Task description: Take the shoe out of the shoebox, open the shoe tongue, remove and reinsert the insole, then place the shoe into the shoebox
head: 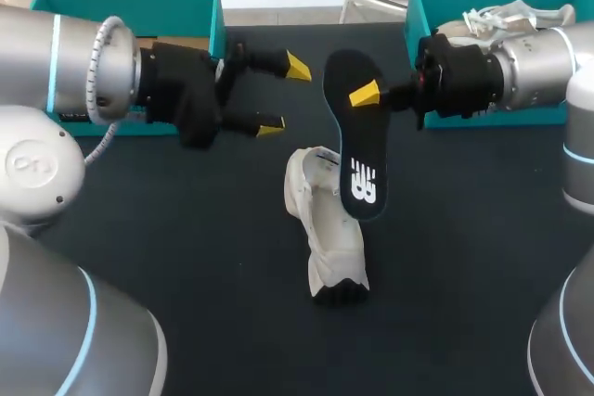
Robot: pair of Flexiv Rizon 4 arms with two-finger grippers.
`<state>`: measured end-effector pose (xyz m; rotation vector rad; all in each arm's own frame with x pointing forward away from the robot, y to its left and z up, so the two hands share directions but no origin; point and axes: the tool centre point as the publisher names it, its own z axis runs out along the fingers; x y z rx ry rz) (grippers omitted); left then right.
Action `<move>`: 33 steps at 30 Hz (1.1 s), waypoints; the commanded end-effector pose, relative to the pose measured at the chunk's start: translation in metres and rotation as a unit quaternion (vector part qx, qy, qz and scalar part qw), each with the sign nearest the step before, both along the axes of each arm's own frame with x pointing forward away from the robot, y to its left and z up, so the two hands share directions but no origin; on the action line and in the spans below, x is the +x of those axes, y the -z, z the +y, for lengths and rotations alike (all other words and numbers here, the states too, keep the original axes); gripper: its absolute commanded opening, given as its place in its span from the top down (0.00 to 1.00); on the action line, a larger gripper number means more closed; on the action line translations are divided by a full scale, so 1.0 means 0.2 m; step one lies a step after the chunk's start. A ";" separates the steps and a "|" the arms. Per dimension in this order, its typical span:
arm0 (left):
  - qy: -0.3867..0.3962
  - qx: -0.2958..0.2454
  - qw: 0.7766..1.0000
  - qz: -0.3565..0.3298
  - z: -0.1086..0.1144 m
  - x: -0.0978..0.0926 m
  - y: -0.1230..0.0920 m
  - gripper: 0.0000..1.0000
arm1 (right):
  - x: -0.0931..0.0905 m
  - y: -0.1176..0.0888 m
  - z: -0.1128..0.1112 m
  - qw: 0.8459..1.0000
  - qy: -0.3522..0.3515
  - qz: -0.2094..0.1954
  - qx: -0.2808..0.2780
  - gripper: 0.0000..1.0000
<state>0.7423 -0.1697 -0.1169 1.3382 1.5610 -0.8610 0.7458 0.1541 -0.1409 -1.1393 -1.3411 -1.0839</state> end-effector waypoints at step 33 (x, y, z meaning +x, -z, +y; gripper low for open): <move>-0.012 -0.144 0.989 -0.014 -0.26 0.15 0.18 0.56 | -0.11 0.01 0.16 1.000 0.015 0.004 0.019 1.00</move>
